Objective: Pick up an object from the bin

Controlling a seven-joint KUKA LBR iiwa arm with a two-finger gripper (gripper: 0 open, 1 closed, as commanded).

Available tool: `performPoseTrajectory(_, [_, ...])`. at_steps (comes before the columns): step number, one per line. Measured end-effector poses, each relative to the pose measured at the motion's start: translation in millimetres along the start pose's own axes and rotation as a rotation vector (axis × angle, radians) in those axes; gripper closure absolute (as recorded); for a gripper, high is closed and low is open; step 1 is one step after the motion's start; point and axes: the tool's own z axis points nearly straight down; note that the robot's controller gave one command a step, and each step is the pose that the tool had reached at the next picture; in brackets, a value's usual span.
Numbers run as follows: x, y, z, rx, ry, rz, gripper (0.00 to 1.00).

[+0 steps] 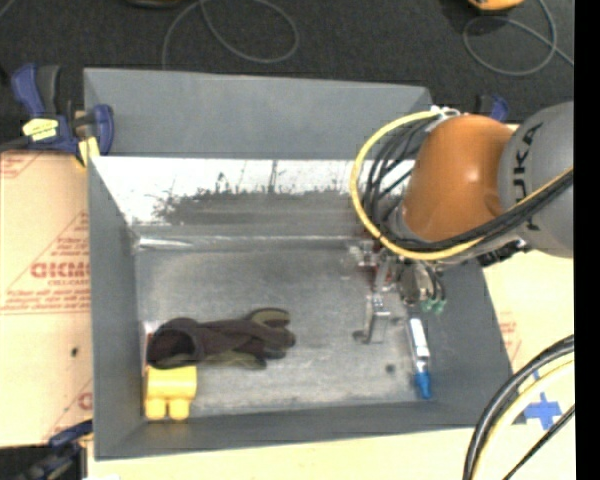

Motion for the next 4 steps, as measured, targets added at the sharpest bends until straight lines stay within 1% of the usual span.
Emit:
performPoseTrajectory(1, [26.4,27,40,-0.004,0.006,0.06,0.0])
performPoseTrajectory(2, [21.6,42,39,0.0,0.012,0.145,0.0])
performPoseTrajectory(3, [10.7,57,45,-0.003,0.002,0.397,0.0])
performPoseTrajectory(4, [13.4,72,68,0.0,0.007,0.27,0.0])
